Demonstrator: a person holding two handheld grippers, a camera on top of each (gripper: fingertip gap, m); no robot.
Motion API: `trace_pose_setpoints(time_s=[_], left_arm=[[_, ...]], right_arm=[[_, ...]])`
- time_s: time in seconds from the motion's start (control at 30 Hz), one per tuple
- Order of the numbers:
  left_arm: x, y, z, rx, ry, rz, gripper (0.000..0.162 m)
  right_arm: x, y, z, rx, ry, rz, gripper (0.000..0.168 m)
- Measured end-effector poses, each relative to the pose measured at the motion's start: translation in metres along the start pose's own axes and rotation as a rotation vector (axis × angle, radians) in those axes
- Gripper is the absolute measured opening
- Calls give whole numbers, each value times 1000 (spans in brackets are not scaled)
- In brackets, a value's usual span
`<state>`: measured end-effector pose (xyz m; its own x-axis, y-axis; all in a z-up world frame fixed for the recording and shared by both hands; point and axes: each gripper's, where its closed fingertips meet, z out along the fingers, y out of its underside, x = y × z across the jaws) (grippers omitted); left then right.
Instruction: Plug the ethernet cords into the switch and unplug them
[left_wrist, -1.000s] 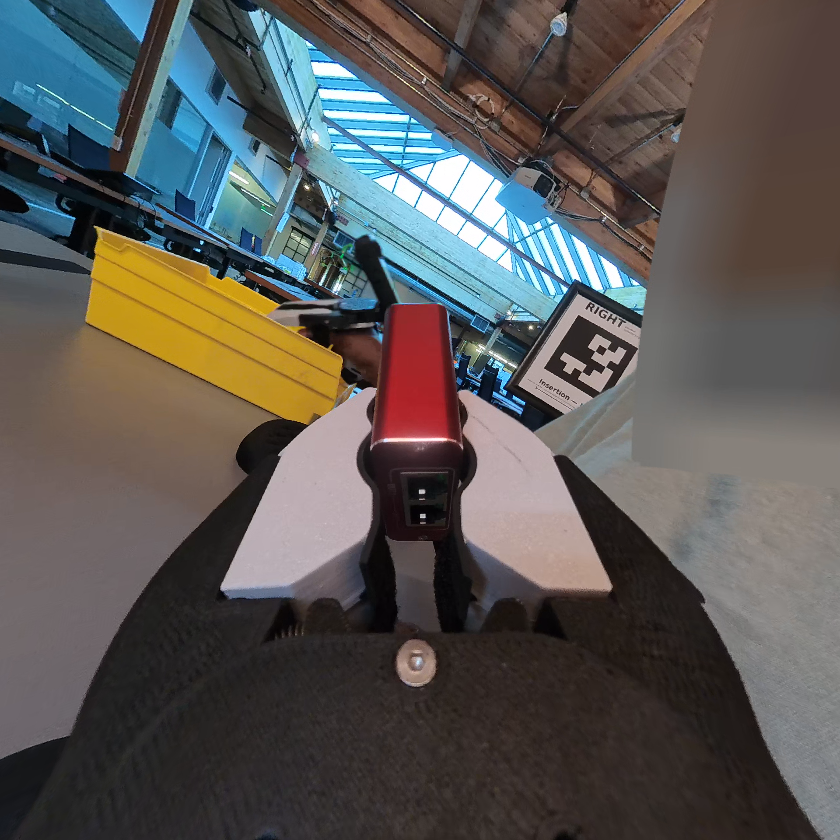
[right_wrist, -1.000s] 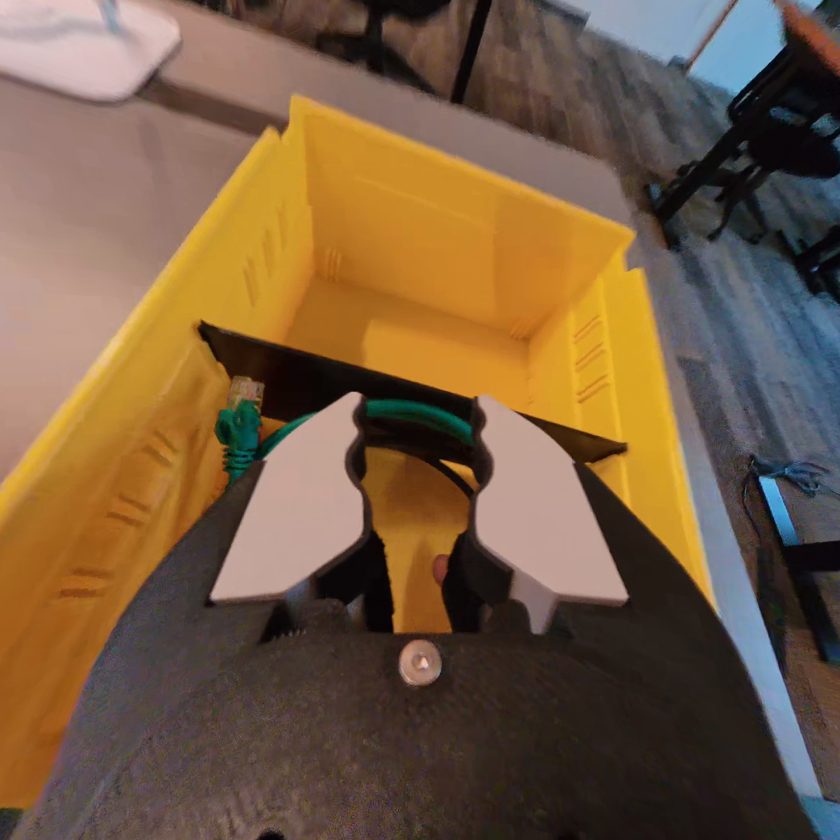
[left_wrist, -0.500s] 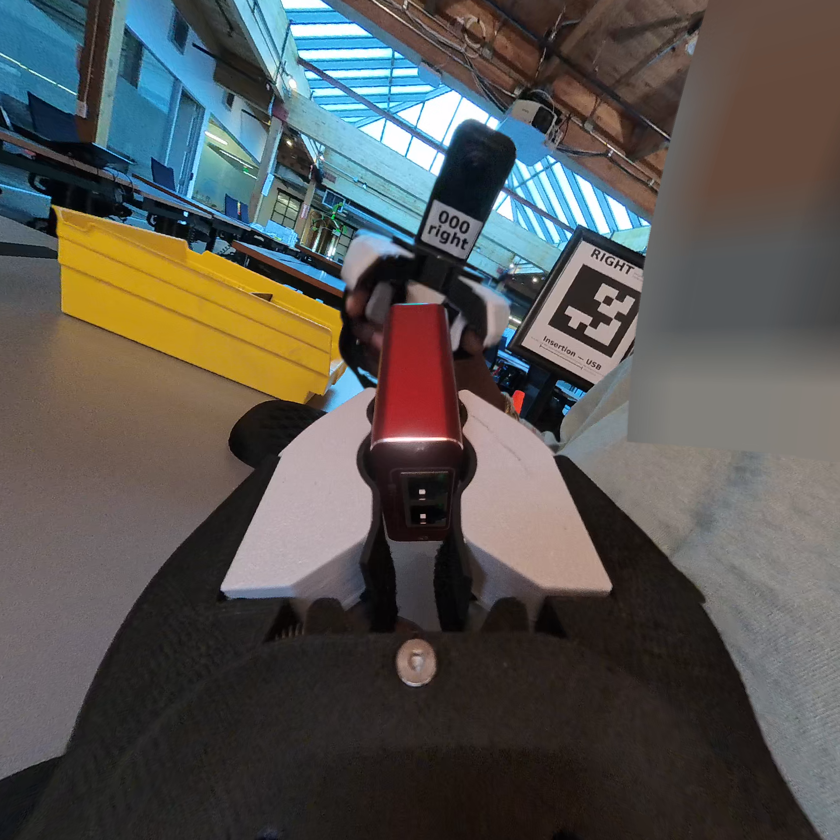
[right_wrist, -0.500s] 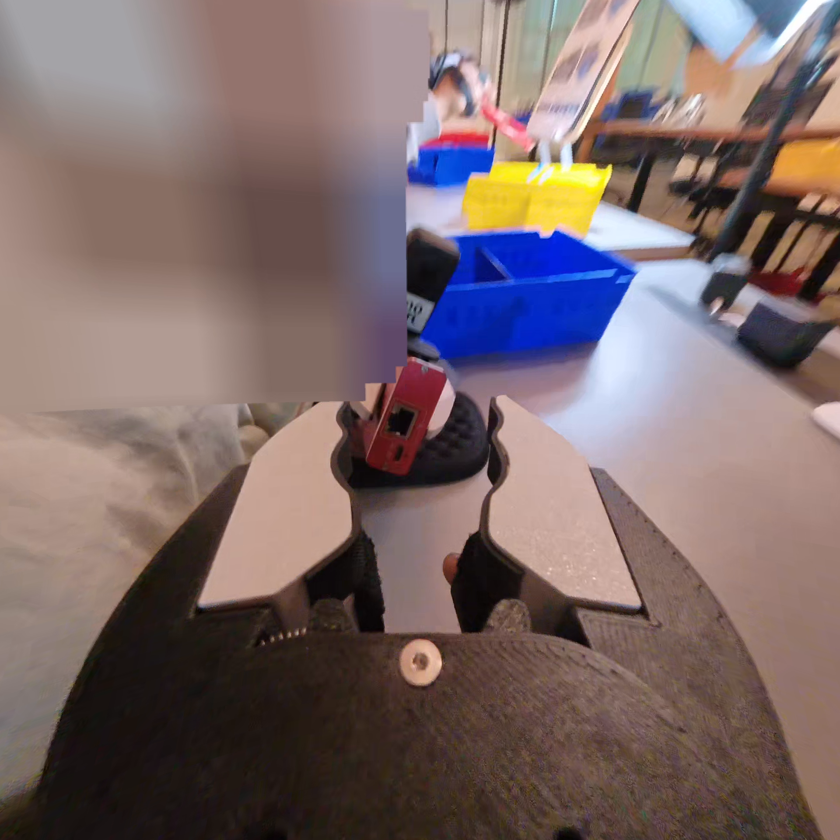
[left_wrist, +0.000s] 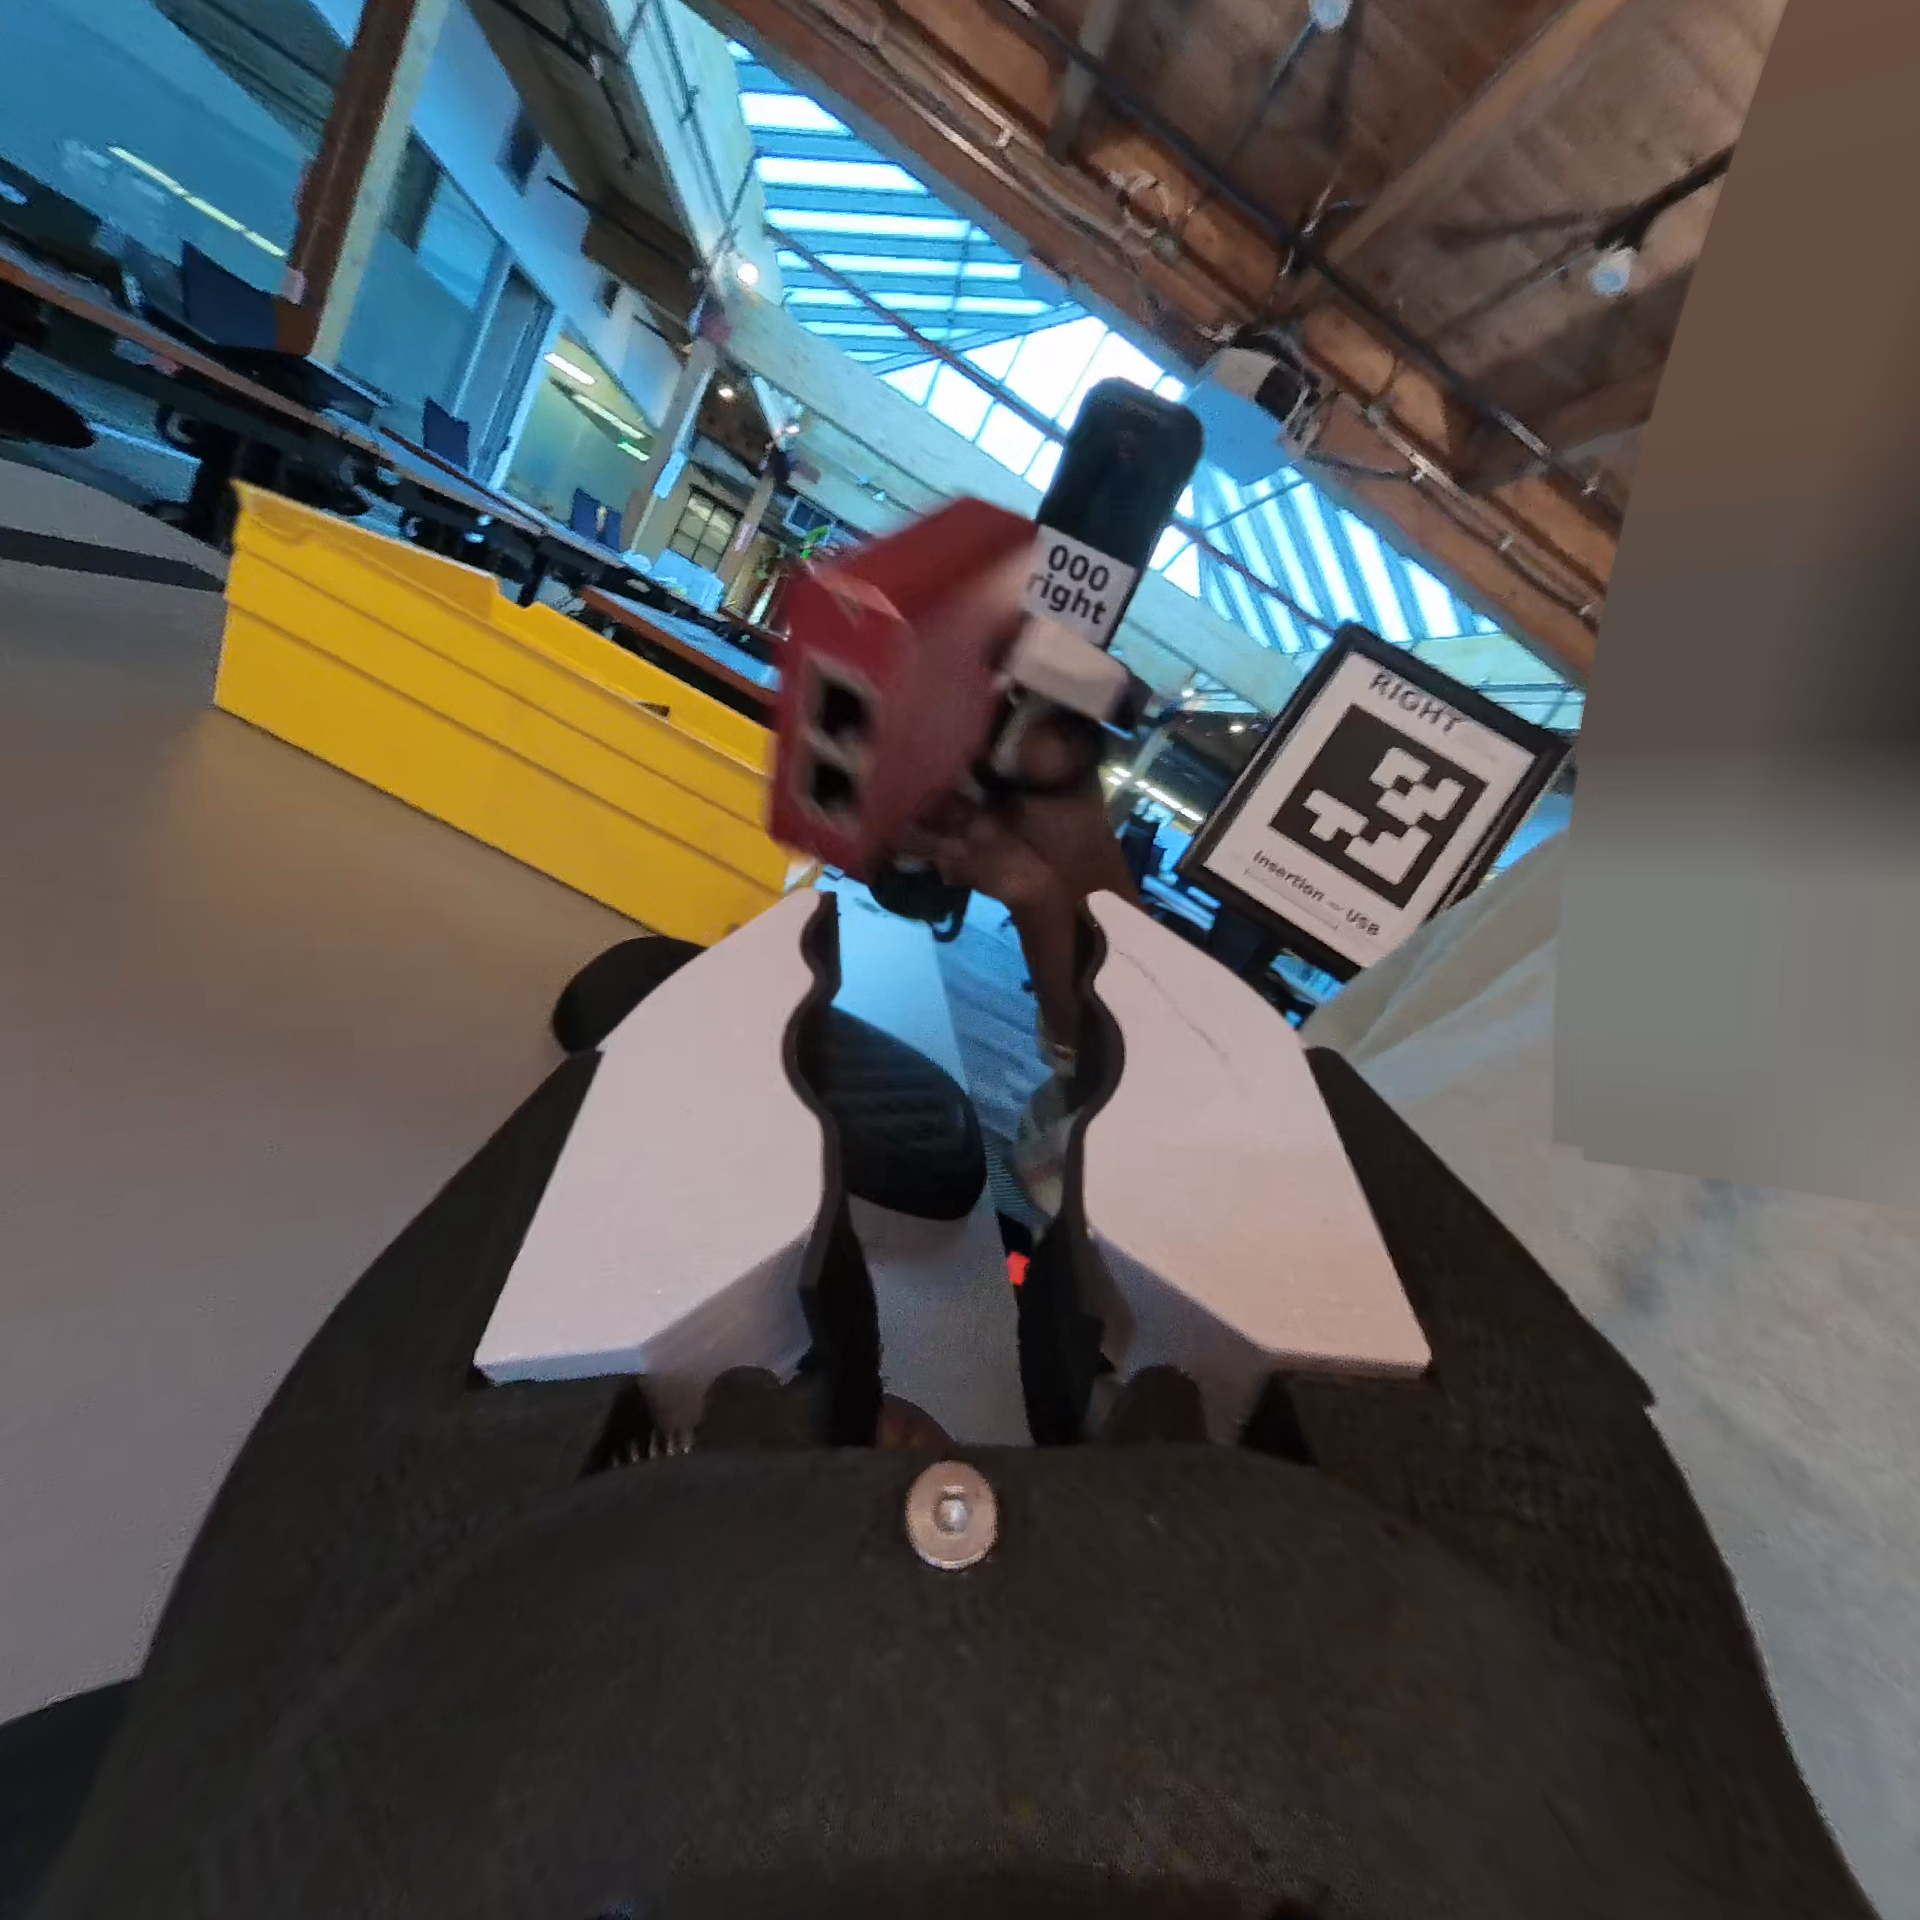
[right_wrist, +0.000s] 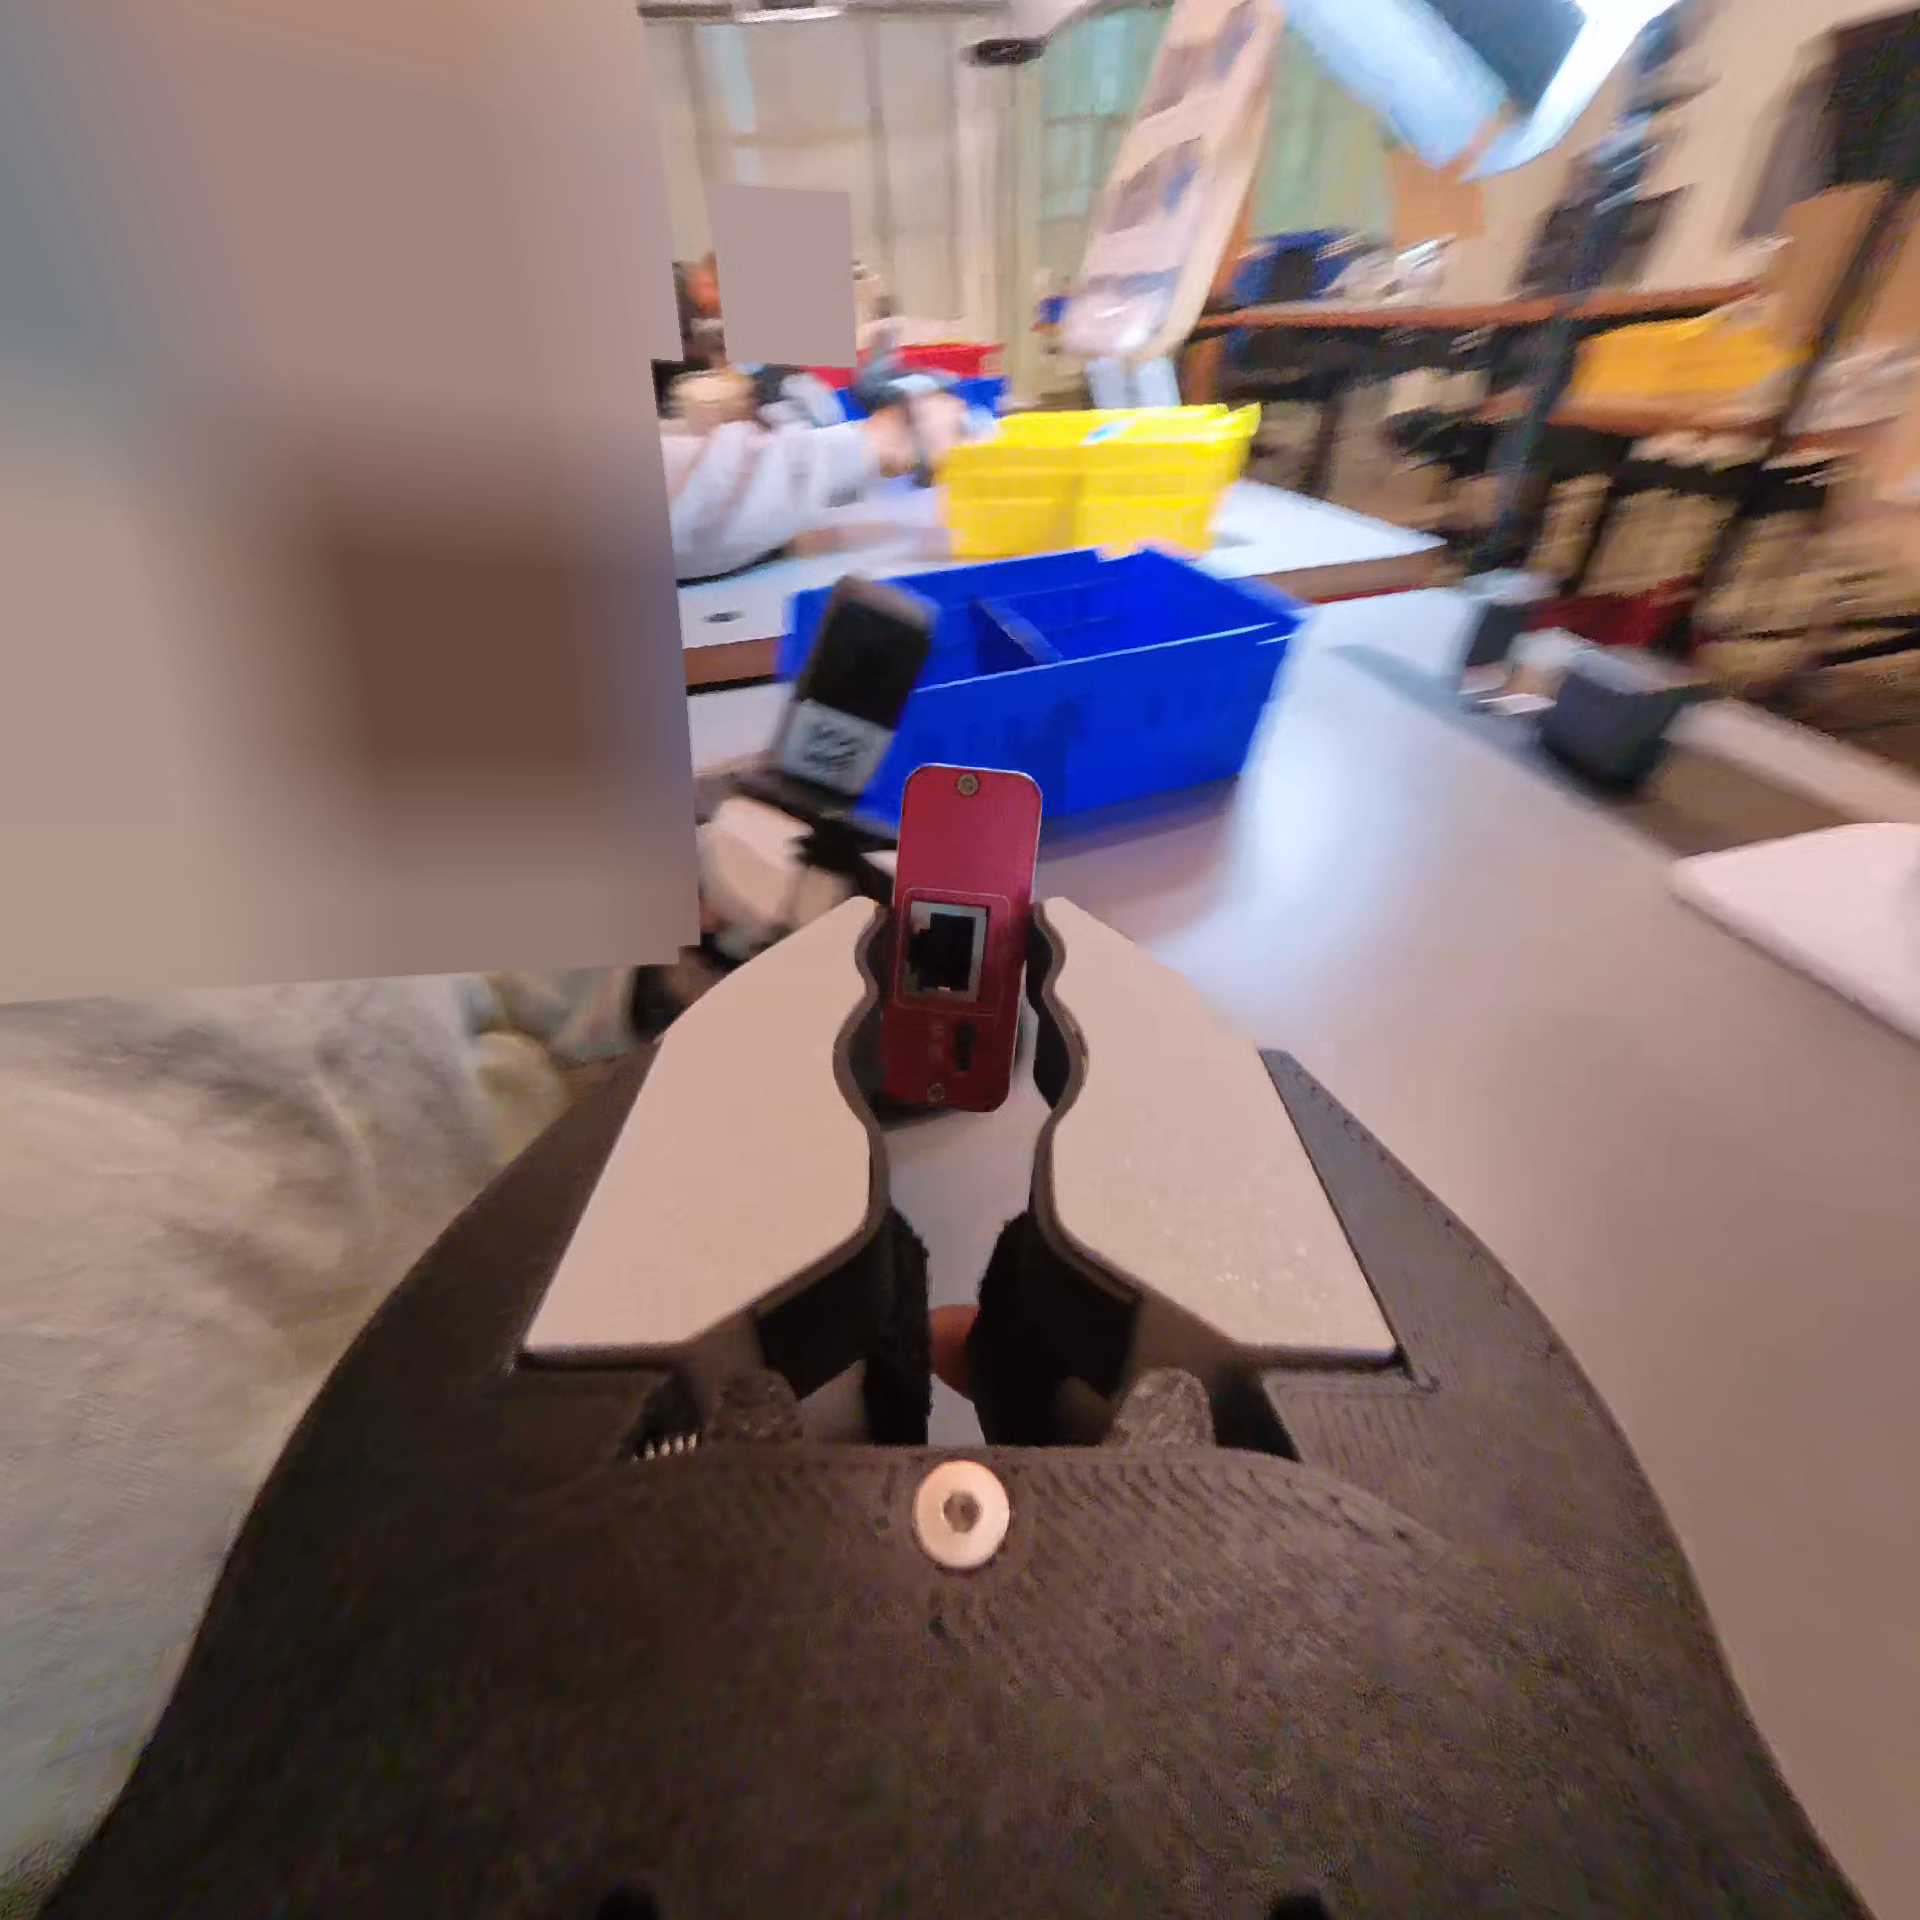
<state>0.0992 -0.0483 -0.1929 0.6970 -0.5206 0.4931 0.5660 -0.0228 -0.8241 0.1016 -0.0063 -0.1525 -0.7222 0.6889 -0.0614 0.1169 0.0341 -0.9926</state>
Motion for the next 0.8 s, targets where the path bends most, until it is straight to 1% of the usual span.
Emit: trace_pose_setpoints(time_s=[0.1, 0.17, 0.23, 0.3, 0.33, 0.4, 0.47, 0.57, 0.67, 0.8], left_arm=[[6, 6, 3, -35, 15, 54, 39], [9, 11, 5, -73, 22, 83, 39], [8, 12, 6, -75, 17, 77, 39], [6, 8, 4, -49, 14, 53, 38], [6, 7, 3, -42, 14, 46, 38], [5, 8, 4, -50, 14, 46, 37], [5, 10, 5, -65, 12, 48, 37], [4, 9, 5, -59, 11, 37, 37], [3, 8, 5, -55, 11, 29, 36], [4, 10, 6, -66, 9, 35, 36]], right_arm=[[57, -29, -55, 8, 336, -110, 25], [108, -39, -107, -33, 633, -166, 25], [160, -34, -166, -121, 921, -150, 25], [203, -16, -210, -216, 1088, -67, 25], [222, -2, -223, -266, 1117, -5, 25], [248, 39, -233, -422, 1093, 169, 25], [268, 69, -239, -550, 1091, 246, 25], [288, 85, -245, -618, 1111, 278, 25], [297, 101, -249, -658, 1093, 379, 25], [300, 121, -255, -764, 1081, 432, 25]])
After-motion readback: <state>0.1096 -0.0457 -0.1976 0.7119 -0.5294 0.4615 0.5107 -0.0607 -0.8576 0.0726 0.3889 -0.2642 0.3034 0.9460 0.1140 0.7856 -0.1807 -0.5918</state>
